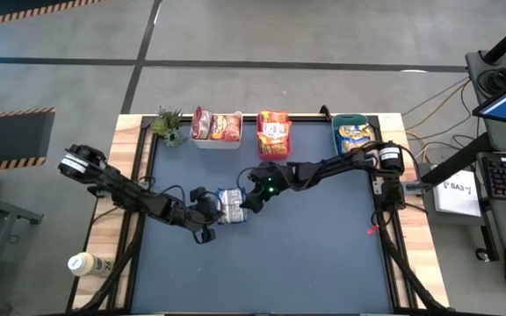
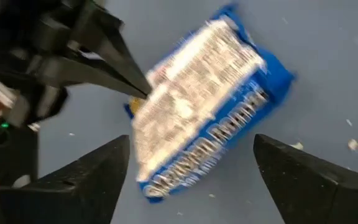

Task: Sort Maruchan noodles
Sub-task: Put the blue noodle pack into the green bin

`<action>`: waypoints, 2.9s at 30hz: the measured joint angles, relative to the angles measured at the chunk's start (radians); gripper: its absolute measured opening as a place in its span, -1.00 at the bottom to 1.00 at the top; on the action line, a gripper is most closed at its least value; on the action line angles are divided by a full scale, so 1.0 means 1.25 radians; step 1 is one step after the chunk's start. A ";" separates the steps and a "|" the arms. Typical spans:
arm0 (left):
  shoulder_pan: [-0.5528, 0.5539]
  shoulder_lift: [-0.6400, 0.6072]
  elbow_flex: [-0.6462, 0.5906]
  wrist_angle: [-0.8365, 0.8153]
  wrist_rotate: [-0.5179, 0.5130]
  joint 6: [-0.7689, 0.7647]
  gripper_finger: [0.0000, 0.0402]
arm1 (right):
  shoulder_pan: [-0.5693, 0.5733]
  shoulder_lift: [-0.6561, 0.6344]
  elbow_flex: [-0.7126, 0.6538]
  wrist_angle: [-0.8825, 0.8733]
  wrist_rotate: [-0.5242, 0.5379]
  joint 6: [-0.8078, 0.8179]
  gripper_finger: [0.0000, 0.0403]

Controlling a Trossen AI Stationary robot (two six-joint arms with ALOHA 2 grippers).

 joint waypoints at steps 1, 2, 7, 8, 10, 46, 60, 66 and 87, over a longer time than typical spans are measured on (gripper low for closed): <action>0.000 0.000 0.000 -0.002 0.000 0.000 -1.00 | -0.001 0.004 -0.001 -0.004 0.003 0.000 0.64; 0.000 0.000 0.000 -0.003 0.001 -0.001 -1.00 | -0.001 0.011 -0.001 -0.002 0.009 0.000 0.66; 0.000 0.001 0.000 -0.003 0.001 -0.006 -1.00 | -0.001 0.056 -0.001 0.044 0.013 0.001 0.70; 0.000 0.001 0.000 -0.003 -0.001 -0.006 -1.00 | 0.000 0.068 -0.001 0.068 0.007 0.001 0.69; -0.001 0.002 -0.001 -0.002 -0.004 -0.006 -1.00 | 0.005 0.090 -0.002 0.147 -0.018 0.000 0.68; -0.003 0.006 -0.004 0.066 -0.027 0.010 -1.00 | 0.007 0.147 0.017 0.283 -0.047 0.018 0.06; -0.003 0.005 -0.004 0.083 -0.028 0.011 -1.00 | 0.006 0.147 0.017 0.284 -0.047 0.039 -0.27; -0.005 0.005 -0.003 0.092 -0.028 0.015 -1.00 | 0.004 0.144 0.017 0.283 -0.047 0.034 -0.38; -0.106 -0.102 0.001 0.158 -0.146 0.185 -1.00 | -0.001 0.114 0.016 0.228 -0.048 -0.016 -0.40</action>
